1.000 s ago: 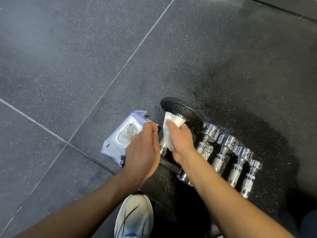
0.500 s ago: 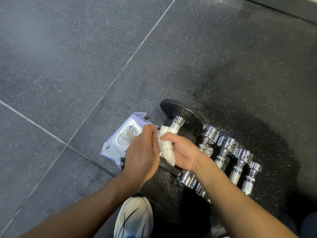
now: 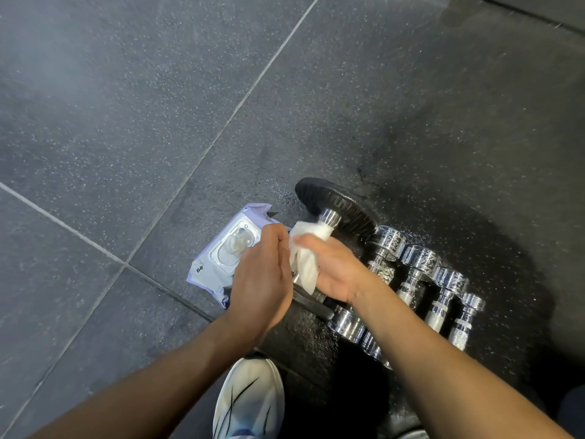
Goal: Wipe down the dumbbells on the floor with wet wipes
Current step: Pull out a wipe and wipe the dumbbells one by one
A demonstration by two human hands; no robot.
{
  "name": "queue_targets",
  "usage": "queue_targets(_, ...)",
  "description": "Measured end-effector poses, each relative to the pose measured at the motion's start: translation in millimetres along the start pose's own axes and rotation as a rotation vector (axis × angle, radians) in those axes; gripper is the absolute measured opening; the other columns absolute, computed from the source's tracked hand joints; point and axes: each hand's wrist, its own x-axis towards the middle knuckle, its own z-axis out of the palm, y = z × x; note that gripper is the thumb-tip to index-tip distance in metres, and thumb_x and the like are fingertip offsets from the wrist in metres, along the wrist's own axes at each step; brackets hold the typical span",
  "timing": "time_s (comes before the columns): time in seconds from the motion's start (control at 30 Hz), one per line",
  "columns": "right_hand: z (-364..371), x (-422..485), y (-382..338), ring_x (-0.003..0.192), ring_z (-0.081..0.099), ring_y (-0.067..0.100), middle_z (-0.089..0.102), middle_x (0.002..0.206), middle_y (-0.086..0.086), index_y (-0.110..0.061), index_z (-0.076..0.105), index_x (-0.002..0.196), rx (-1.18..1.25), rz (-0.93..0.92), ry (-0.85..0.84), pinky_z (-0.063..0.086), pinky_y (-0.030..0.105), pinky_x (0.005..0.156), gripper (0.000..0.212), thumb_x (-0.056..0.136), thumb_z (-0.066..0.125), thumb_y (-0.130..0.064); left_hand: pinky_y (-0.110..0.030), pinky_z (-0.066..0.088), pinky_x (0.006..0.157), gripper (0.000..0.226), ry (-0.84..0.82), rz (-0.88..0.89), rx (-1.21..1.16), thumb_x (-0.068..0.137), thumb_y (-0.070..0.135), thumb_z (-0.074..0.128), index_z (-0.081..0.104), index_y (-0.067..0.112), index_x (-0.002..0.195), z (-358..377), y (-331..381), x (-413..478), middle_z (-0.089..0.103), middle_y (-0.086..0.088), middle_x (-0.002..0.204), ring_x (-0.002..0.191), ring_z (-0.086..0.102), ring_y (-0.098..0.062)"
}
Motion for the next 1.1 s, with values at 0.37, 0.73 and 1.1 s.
queue_targets(0.37,-7,-31,11,0.059,0.063,0.007,0.068,0.073,-0.009,-0.019,0.066,0.071,-0.889,0.018,0.160,0.053,0.022,0.060,0.060,0.063,0.077,-0.077,-0.051,0.048,0.066,0.018,0.002,-0.013,0.010,0.106,0.020,0.040,0.036,0.036,0.100,2,1,-1,0.055,0.006,0.073,0.071,0.055,-0.026)
queue_targets(0.73,-13,-21,5,0.112,0.064,0.037,0.066,0.127,0.027,0.002,0.062,0.132,0.051,-0.012,-0.084,0.044,0.053,0.110,0.048,0.086,0.060,0.014,-0.052,0.049,0.069,0.009,0.014,-0.015,0.006,0.105,0.029,0.035,0.036,0.036,0.100,2,3,-1,0.060,0.004,0.078,0.074,0.059,-0.029)
queue_targets(1.1,-13,-22,6,0.074,0.049,0.029,0.046,0.087,0.016,0.005,0.055,0.109,0.101,0.132,-0.186,0.047,0.035,0.070,0.058,0.051,0.062,0.002,-0.054,0.047,0.065,0.011,0.014,0.001,-0.002,0.106,0.023,0.037,0.037,0.031,0.098,3,-1,0,0.054,0.002,0.071,0.067,0.055,-0.027)
